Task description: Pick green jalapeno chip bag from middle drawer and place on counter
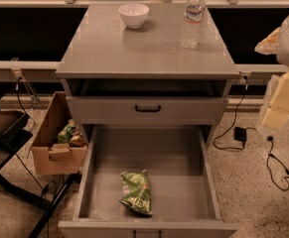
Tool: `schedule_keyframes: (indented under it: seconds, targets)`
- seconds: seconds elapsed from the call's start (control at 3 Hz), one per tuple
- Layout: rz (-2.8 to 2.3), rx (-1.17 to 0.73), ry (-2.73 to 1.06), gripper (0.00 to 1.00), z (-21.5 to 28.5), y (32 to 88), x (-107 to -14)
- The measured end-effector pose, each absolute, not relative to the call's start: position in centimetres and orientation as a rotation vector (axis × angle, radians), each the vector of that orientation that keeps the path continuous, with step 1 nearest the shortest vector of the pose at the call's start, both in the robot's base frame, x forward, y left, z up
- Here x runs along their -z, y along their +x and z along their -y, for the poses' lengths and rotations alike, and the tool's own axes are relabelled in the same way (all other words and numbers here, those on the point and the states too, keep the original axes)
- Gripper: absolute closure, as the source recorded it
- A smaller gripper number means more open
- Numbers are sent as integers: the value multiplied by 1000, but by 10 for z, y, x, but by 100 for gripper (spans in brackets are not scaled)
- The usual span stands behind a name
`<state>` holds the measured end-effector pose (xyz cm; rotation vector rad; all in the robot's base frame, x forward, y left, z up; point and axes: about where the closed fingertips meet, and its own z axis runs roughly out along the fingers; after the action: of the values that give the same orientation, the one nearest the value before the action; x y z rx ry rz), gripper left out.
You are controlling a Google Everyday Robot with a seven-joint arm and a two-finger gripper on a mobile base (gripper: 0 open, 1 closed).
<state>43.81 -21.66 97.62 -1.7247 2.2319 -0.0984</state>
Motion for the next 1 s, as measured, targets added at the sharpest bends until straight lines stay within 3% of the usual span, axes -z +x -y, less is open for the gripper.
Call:
schedule_keyframes:
  seconds: [0.67,1.0]
  targets:
    - [-2209,105,-1719,0,208,439,-962]
    - [-2198,-33,-1695,0,196,445,-885]
